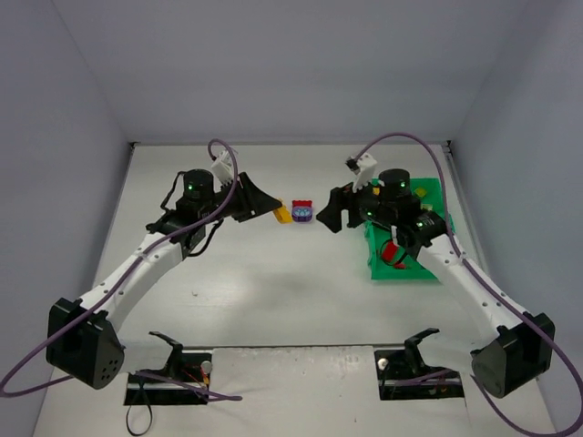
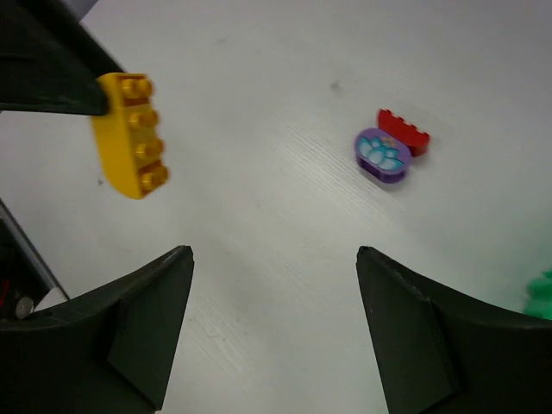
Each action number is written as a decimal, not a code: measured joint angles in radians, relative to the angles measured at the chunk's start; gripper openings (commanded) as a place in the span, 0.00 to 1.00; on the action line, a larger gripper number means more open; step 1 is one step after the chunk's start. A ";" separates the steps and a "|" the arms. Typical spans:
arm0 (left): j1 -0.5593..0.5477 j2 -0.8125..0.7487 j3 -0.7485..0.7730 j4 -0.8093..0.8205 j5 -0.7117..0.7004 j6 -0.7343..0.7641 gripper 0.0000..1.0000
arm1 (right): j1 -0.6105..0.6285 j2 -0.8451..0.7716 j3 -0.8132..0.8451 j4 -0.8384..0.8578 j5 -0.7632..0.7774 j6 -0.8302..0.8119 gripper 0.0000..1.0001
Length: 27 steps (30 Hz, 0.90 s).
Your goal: Sort the legos into containers by color
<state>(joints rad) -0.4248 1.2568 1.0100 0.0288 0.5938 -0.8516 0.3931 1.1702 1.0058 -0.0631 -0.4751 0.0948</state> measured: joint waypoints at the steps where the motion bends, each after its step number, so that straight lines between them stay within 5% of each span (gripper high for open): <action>1: 0.000 0.006 0.000 0.007 -0.003 -0.023 0.00 | 0.032 0.014 0.015 0.003 -0.005 -0.003 0.73; 9: -0.002 0.049 0.004 0.037 -0.022 -0.140 0.00 | 0.191 0.114 0.137 0.041 -0.024 -0.027 0.69; 17: -0.014 0.052 0.018 0.040 -0.030 -0.175 0.00 | 0.246 0.201 0.180 0.060 -0.023 -0.050 0.53; 20: -0.016 0.052 0.023 0.041 -0.030 -0.179 0.00 | 0.257 0.226 0.180 0.060 -0.011 -0.056 0.44; 25: -0.019 0.052 0.023 0.040 -0.041 -0.183 0.00 | 0.257 0.240 0.181 0.061 0.023 -0.074 0.10; 27: -0.019 0.053 0.023 0.041 -0.046 -0.189 0.09 | 0.262 0.240 0.182 0.061 0.037 -0.076 0.00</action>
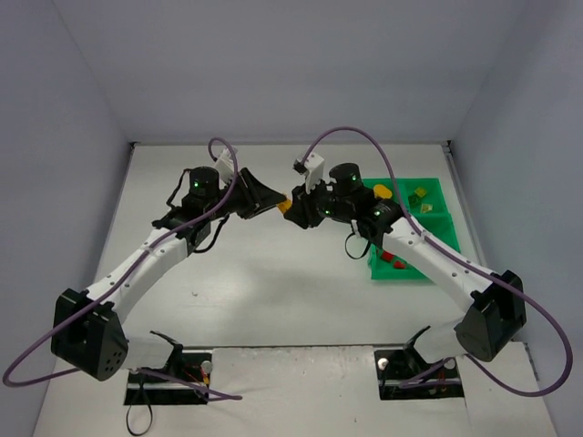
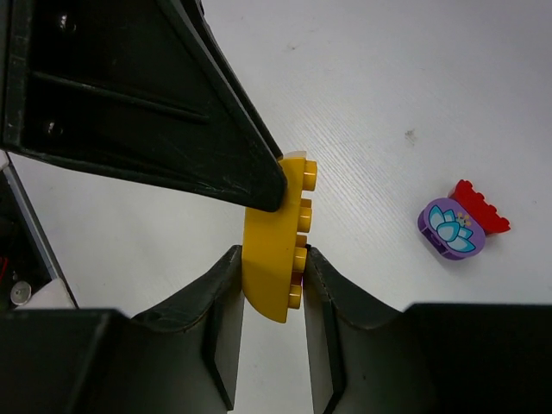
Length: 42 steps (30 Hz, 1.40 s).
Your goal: Sort the legos into containers by color
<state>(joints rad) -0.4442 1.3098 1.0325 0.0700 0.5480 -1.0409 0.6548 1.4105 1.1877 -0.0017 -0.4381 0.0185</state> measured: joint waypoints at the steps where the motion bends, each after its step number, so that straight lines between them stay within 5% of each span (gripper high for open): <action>1: 0.000 0.000 0.000 0.000 -0.001 -0.001 0.16 | 0.002 0.000 0.000 -0.001 0.006 -0.002 0.00; 5: 0.000 0.001 0.000 -0.003 -0.004 0.009 0.59 | 0.007 0.000 0.000 -0.001 0.035 -0.002 0.00; 7: 0.000 0.001 0.000 -0.016 -0.011 0.022 0.69 | 0.002 0.000 0.000 -0.001 0.063 -0.002 0.00; 11: 0.000 -0.003 0.006 -0.096 -0.063 0.076 0.70 | -0.069 0.000 -0.006 -0.003 0.130 0.008 0.00; 18: 0.000 -0.108 0.007 -0.268 -0.213 0.223 0.71 | -0.370 0.034 -0.033 -0.060 0.298 0.074 0.01; 24: 0.000 -0.223 -0.018 -0.324 -0.289 0.299 0.71 | -0.532 0.187 -0.002 -0.100 0.349 0.153 0.14; 32: 0.000 -0.249 -0.050 -0.385 -0.331 0.337 0.71 | -0.560 0.362 0.068 -0.142 0.360 0.205 0.57; 42: 0.000 -0.248 -0.050 -0.388 -0.336 0.351 0.71 | -0.522 0.347 0.095 -0.136 0.342 0.167 0.62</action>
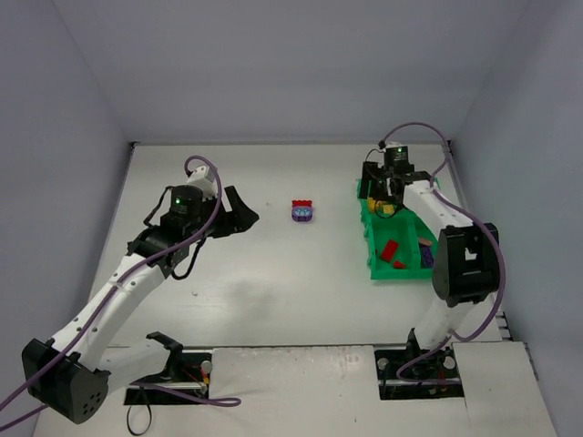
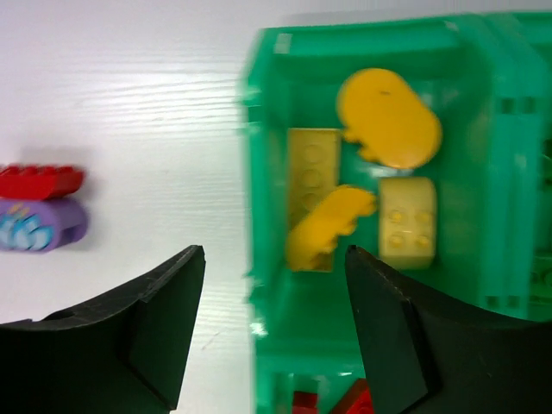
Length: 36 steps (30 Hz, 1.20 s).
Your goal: Sort the legos into containers by color
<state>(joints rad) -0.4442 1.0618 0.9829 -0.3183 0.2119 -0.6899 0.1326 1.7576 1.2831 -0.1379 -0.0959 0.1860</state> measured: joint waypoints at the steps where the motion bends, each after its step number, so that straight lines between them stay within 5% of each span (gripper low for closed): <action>1: 0.000 0.002 0.000 0.000 0.000 0.000 0.71 | 0.023 -0.008 0.000 0.002 -0.006 -0.013 0.62; 5: 0.000 0.011 0.000 0.000 0.001 0.002 0.71 | 0.158 -0.032 0.031 0.010 -0.051 -0.056 0.67; 12: 0.000 0.012 0.000 -0.008 0.005 0.006 0.71 | 0.310 0.046 0.154 0.022 -0.063 -0.021 1.00; 24: 0.000 -0.044 -0.008 -0.065 -0.006 0.018 0.71 | 0.447 0.344 0.318 -0.069 0.126 0.137 1.00; 36: 0.000 -0.051 -0.011 -0.098 -0.009 0.032 0.71 | 0.483 0.416 0.395 -0.123 0.225 0.190 0.94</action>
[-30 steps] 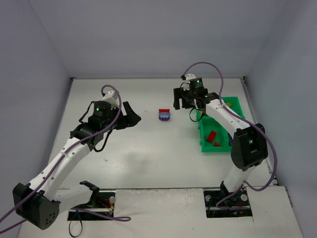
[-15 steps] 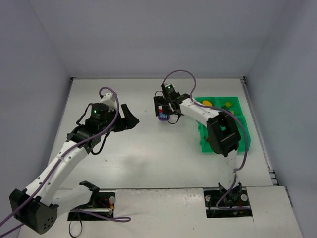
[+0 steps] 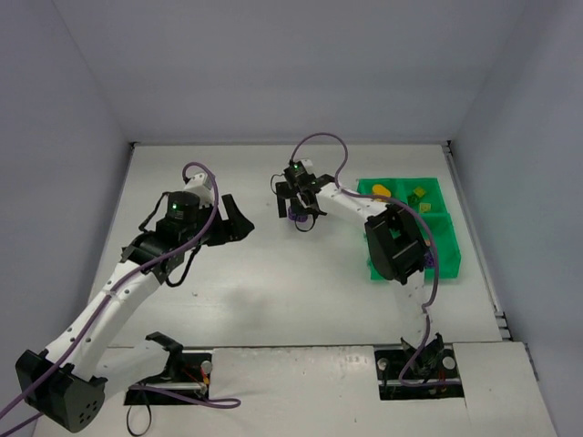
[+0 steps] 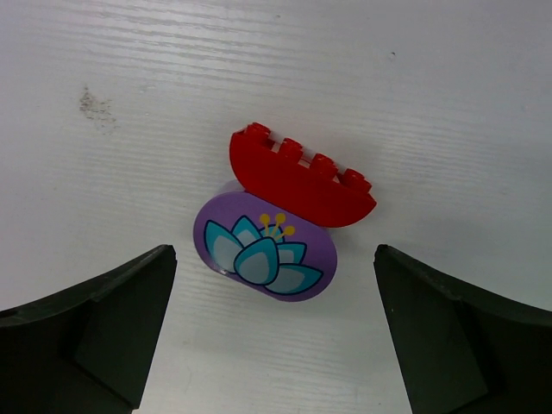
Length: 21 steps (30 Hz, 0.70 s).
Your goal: Sort the legos into containers by color
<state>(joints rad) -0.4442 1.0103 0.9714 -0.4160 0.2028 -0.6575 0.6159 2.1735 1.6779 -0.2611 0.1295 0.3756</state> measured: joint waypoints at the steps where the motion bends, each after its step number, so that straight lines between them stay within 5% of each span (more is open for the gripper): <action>1: 0.000 0.000 0.000 0.000 0.000 0.000 0.71 | 0.000 0.006 0.000 -0.002 0.006 0.004 0.93; 10: 0.000 0.000 0.000 -0.003 0.000 0.004 0.71 | 0.000 0.071 0.042 -0.016 0.020 0.002 0.80; 13: 0.000 0.000 0.000 -0.005 0.000 0.005 0.71 | 0.000 0.071 0.048 -0.005 0.014 -0.060 0.50; 14: 0.000 0.000 -0.001 -0.005 0.000 0.006 0.71 | 0.000 0.071 0.045 0.003 0.013 -0.083 0.31; 17: 0.000 0.000 -0.004 -0.007 0.000 0.008 0.71 | 0.000 0.056 0.008 0.052 0.012 -0.147 0.12; 21: 0.000 0.000 -0.011 -0.006 0.000 0.014 0.71 | 0.002 0.018 -0.058 0.099 -0.013 -0.266 0.13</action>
<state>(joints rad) -0.4442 1.0100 0.9600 -0.4225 0.2031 -0.6437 0.6174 2.1914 1.6199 -0.1619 0.1169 0.1093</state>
